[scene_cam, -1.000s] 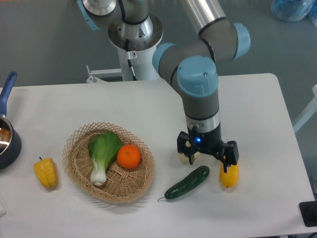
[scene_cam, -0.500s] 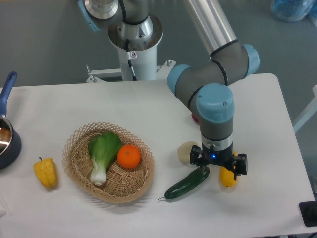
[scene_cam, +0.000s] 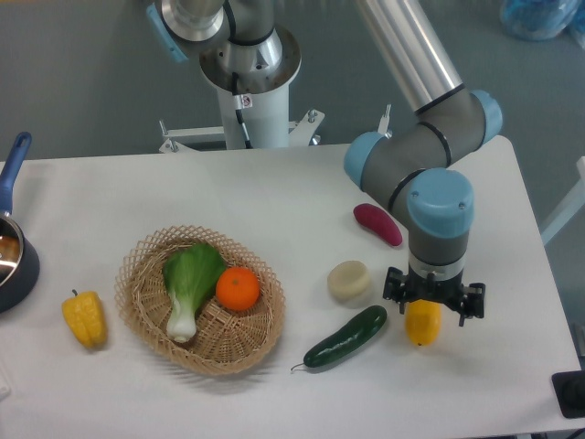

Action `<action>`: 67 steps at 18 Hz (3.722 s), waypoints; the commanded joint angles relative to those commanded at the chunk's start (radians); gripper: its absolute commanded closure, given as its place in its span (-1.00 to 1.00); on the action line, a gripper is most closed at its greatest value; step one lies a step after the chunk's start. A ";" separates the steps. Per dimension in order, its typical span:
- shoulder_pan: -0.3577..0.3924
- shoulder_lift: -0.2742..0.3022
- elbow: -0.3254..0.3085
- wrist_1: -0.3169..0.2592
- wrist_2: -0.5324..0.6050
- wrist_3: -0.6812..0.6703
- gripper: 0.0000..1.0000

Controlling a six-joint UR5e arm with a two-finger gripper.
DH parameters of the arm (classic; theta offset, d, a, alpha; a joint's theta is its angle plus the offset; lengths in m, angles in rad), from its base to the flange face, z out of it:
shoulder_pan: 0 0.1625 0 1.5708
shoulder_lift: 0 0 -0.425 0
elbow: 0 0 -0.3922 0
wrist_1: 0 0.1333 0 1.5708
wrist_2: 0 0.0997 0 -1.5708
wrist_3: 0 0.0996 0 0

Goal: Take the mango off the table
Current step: 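Lower the gripper around the mango and close the fingers on it, then lift the grasped mango up off the table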

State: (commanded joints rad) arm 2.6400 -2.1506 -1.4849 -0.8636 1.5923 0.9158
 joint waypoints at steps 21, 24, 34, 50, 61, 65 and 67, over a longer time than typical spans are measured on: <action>0.012 -0.032 -0.046 0.006 -0.008 -0.003 -1.00; 0.011 -0.035 -0.049 0.006 -0.006 -0.003 -1.00; 0.005 -0.052 -0.051 0.011 0.001 -0.002 -1.00; 0.006 0.001 0.011 -0.008 -0.023 0.012 0.29; -0.002 0.245 0.028 0.000 -0.563 -0.195 0.29; 0.005 0.297 0.026 0.000 -0.656 -0.291 0.28; 0.014 0.307 0.025 0.000 -0.680 -0.311 0.28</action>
State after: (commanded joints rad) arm 2.6538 -1.8439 -1.4603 -0.8636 0.9128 0.6045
